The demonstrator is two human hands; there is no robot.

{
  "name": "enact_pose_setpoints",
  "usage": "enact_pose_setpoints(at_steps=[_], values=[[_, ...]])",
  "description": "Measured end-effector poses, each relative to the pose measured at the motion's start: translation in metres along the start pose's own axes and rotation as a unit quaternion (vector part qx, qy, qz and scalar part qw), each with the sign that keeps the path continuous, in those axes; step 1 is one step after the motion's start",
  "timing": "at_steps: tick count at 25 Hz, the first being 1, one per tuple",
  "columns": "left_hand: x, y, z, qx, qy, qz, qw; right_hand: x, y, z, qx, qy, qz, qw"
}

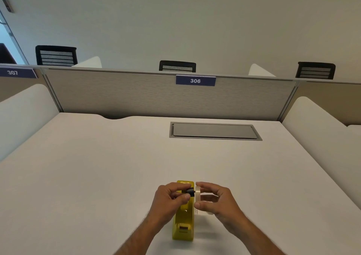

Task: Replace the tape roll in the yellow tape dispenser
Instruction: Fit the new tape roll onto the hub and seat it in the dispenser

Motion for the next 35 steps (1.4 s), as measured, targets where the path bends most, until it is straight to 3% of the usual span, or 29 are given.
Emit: enact_pose_setpoints(at_steps=[24,35], values=[[0.004,0.001,-0.004,-0.024,0.013,0.006,1.000,-0.016,0.012,-0.002,0.036,0.046,0.013,0.998],[0.005,0.002,-0.013,-0.067,0.111,0.017,0.991,-0.019,0.017,-0.003,0.037,-0.014,-0.004,0.999]])
Point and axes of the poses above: each hand's wrist, its own y-axis towards the middle knuckle, its own x-axis out of the back of the hand, z = x × y, the point moved 4 cm from there along y, towards the middle knuckle, and after that the axes turned 3 degrees about -z, right-handed, at the moved point
